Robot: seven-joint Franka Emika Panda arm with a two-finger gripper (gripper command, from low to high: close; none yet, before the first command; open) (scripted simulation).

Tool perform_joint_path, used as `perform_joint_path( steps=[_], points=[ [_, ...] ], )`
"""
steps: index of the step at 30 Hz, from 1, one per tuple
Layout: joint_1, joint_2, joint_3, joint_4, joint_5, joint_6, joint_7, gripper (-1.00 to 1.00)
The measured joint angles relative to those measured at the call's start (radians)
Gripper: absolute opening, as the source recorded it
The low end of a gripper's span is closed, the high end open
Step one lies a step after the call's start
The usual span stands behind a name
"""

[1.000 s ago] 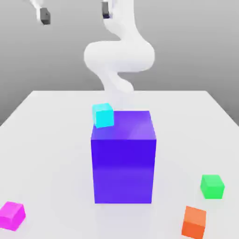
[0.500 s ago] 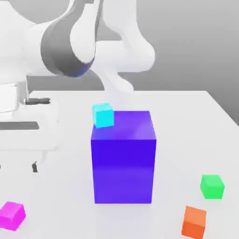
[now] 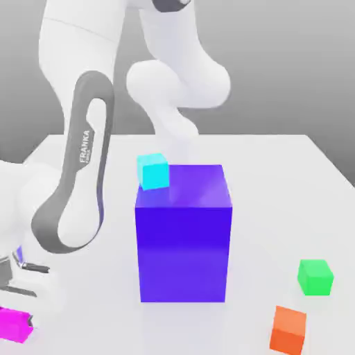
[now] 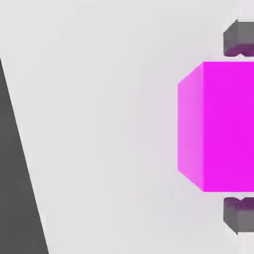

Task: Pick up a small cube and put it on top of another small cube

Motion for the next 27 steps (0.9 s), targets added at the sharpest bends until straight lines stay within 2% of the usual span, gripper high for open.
perform_joint_path(
  steps=[3,8,20,25,27],
  points=[
    [-0.001,0.003,0.001,0.001,0.001,0.002,-0.001,-1.0],
    [0.091,-0.144,-0.067,-0.046,-0.097,-0.097,0.091,-1.0],
    [0.495,-0.333,0.118,-0.212,-0.243,-0.108,0.481,-1.0],
    [0.663,-0.424,0.235,-0.29,-0.323,-0.103,0.674,-1.0],
    [0.788,-0.466,0.299,-0.323,-0.361,-0.102,0.769,-1.0]
  ],
)
